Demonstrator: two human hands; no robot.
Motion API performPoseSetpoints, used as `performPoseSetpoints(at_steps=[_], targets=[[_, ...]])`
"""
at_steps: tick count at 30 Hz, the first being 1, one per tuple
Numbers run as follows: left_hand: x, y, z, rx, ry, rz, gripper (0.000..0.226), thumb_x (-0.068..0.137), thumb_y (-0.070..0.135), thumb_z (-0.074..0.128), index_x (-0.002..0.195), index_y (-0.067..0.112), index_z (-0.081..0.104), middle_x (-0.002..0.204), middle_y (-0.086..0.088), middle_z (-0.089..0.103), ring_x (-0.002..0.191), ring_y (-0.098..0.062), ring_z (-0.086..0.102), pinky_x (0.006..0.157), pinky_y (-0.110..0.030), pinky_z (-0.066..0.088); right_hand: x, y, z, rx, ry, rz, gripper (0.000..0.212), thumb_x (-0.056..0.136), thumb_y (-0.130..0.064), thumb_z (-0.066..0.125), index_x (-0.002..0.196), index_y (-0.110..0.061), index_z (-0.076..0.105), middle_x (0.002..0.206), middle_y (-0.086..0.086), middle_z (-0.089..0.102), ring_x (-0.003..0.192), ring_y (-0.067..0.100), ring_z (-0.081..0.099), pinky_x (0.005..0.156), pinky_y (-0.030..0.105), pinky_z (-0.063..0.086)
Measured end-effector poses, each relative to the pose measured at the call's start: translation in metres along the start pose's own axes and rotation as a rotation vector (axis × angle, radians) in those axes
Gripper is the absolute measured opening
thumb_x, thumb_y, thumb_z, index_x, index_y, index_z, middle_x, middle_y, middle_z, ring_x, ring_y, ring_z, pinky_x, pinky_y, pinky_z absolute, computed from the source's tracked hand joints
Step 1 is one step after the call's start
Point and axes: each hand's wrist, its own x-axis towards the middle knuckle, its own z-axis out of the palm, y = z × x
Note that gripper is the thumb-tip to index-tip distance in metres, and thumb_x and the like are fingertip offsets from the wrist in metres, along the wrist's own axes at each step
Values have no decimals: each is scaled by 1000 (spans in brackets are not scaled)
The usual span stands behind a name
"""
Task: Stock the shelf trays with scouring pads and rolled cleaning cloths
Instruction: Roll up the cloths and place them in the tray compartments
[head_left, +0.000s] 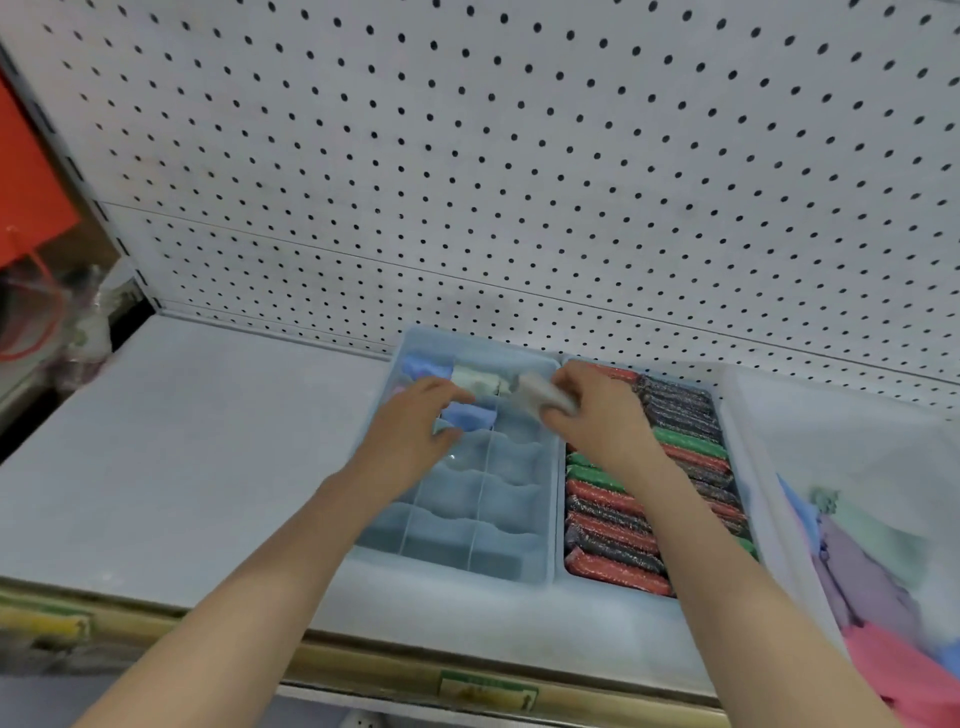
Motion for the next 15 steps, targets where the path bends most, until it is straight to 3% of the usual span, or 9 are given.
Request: performPoseSetpoints(at_steps=[4,7,10,15], targets=[[19,-15,20,276,-123,84,44,83,8,65,125,18,61,130,4,58,120,-21,53,80,-23,24,6,-14,31,-374,-39,-67,26,86,-16,58,111,-19,57,94,9,63,88,29,59,68,31,44],[28,-22,27,402,-116,115,40,83,12,65,123,18,61,128,2,59,116,-28,53,84,-34,34,15,-13,48,-527,8,-83,30,83,-6,59,112,-17,56,94,8,66,92,28,59,70,31,33],[33,-32,30,443,-107,101,34,80,13,68,113,18,66,116,-1,65,106,-33,56,81,-44,44,26,-10,60,-649,-53,-88,32,82,-7,56,113,-18,53,99,4,69,100,26,60,81,35,35],[31,-40,34,406,-99,89,36,88,18,60,124,23,61,127,4,59,112,-28,50,89,-40,35,40,-16,63,-784,-156,-150,23,84,-16,60,106,-22,61,102,0,70,108,25,57,90,37,34]])
